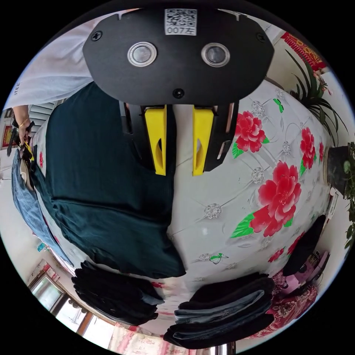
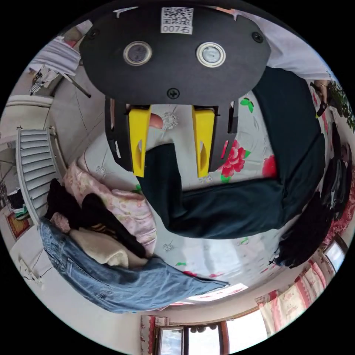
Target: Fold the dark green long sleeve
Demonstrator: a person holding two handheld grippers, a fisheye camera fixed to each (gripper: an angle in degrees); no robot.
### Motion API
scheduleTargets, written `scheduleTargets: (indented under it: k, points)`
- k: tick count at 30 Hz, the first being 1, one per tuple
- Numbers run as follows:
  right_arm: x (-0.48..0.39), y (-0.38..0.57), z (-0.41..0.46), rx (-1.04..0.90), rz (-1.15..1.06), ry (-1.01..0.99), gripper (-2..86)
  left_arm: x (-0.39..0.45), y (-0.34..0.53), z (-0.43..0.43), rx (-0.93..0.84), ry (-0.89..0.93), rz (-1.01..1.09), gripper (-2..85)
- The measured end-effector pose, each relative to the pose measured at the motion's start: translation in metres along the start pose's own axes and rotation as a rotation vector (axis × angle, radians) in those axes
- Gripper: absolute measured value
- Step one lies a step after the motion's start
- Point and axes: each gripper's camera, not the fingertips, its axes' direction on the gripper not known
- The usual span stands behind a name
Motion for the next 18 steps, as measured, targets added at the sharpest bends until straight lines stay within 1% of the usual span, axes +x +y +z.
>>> scheduleTargets:
  k: [1,2,3,5,6,8,9,10,11,12,14,15,17,18]
  points:
    - [-0.005,0.0,0.015,-0.076,-0.077,-0.032,12.0,0.002,0.0,0.001,0.005,-0.001,-0.005,10.4]
    - [-0.01,0.003,0.013,-0.052,-0.151,-0.01,11.3,0.001,0.0,0.003,0.01,0.005,-0.004,10.4]
    - [-0.011,0.002,0.011,-0.051,-0.161,0.009,10.3,0.001,0.0,0.003,0.013,0.009,-0.002,10.5]
    - [-0.01,-0.012,0.005,-0.101,-0.123,0.162,7.0,0.0,-0.003,0.005,0.01,0.013,0.006,10.6]
    - [-0.01,-0.015,-0.001,-0.085,-0.118,0.184,6.4,0.0,-0.003,0.005,0.007,0.014,0.009,10.6]
    - [-0.018,-0.027,-0.048,0.084,-0.112,0.223,4.6,0.0,-0.007,0.006,-0.005,0.015,0.012,10.5]
    - [-0.024,-0.03,-0.065,0.137,-0.11,0.231,4.3,0.0,-0.008,0.007,-0.008,0.017,0.008,10.4]
    - [-0.038,-0.038,-0.097,0.239,-0.116,0.225,3.9,-0.001,-0.009,0.007,-0.01,0.02,-0.003,10.2]
    - [-0.058,-0.044,-0.131,0.339,-0.137,0.186,3.5,-0.002,-0.01,0.006,-0.013,0.027,-0.01,9.9]
    - [-0.069,-0.046,-0.148,0.39,-0.153,0.158,3.3,-0.003,-0.01,0.006,-0.013,0.029,-0.015,9.4]
    - [-0.128,-0.046,-0.21,0.579,-0.268,0.025,2.8,-0.008,-0.006,-0.001,0.002,0.03,-0.033,7.8]
    - [-0.145,-0.044,-0.223,0.618,-0.306,-0.011,2.8,-0.01,-0.004,-0.004,0.009,0.032,-0.036,7.6]
    - [-0.222,-0.03,-0.266,0.739,-0.462,-0.162,2.7,-0.021,0.005,-0.016,0.041,0.034,-0.056,6.5]
    - [-0.242,-0.024,-0.274,0.763,-0.508,-0.2,2.8,-0.025,0.008,-0.018,0.044,0.036,-0.062,6.4]
